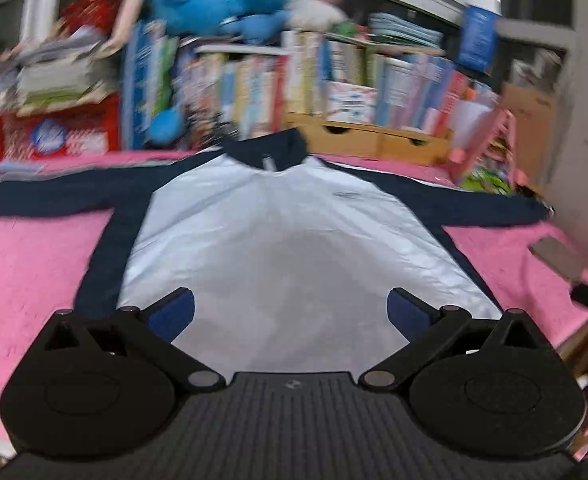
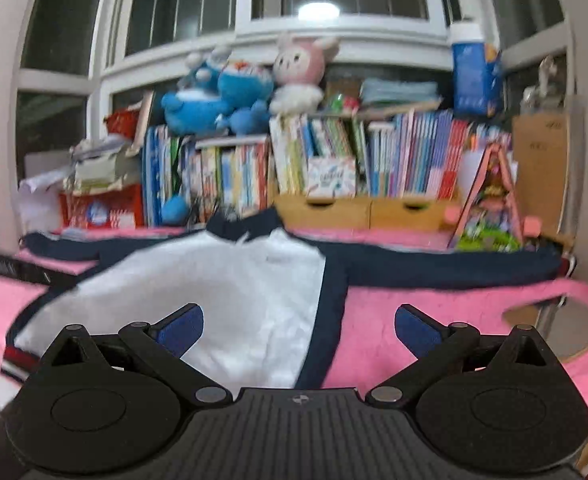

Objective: Fold clothes
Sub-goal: 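Move the open right tool to the striped cuff of a sleeve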

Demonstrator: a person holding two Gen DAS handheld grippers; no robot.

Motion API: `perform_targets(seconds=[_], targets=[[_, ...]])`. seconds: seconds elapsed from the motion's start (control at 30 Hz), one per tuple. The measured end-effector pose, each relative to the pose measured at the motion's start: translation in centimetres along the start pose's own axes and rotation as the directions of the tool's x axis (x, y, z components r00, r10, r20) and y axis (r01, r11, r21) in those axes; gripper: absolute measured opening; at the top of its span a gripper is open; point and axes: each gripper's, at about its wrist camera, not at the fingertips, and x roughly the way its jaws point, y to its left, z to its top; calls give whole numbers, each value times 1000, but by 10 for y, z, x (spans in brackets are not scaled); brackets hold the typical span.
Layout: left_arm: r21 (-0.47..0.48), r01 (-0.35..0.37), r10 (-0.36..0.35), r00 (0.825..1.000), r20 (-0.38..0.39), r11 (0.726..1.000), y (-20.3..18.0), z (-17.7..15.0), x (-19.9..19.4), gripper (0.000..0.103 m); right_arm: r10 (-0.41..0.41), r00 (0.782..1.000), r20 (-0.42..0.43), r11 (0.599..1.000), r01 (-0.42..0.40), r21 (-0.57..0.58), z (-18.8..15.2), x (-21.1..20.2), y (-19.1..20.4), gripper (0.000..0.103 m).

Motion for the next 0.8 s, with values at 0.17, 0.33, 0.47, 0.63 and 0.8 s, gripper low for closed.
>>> perform_targets(seconds=[0.17,0.33,0.47,0.63,0.8], targets=[[53,7,-2,996,-94,999,-20,-2,27,103,9,1000,5,1000,-9,-8,-6,0,-1,103],[28,9,-5,989,-146,1000,-23,2,53,103,-20,999,-42,999,21,41,-13,14,-11,103],[13,4,-1,983,-184,1000,-26,4,72,103,-35,997,-68,995,41,86,-19,26,-24,103],[28,15,-8,976,-219,999,-34,6,91,103,-94,992,-85,988,103,113,-21,43,-46,103],[80,-6,26,970,-242,997,-36,1,104,103,-199,978,-67,966,207,154,-10,74,-88,103]])
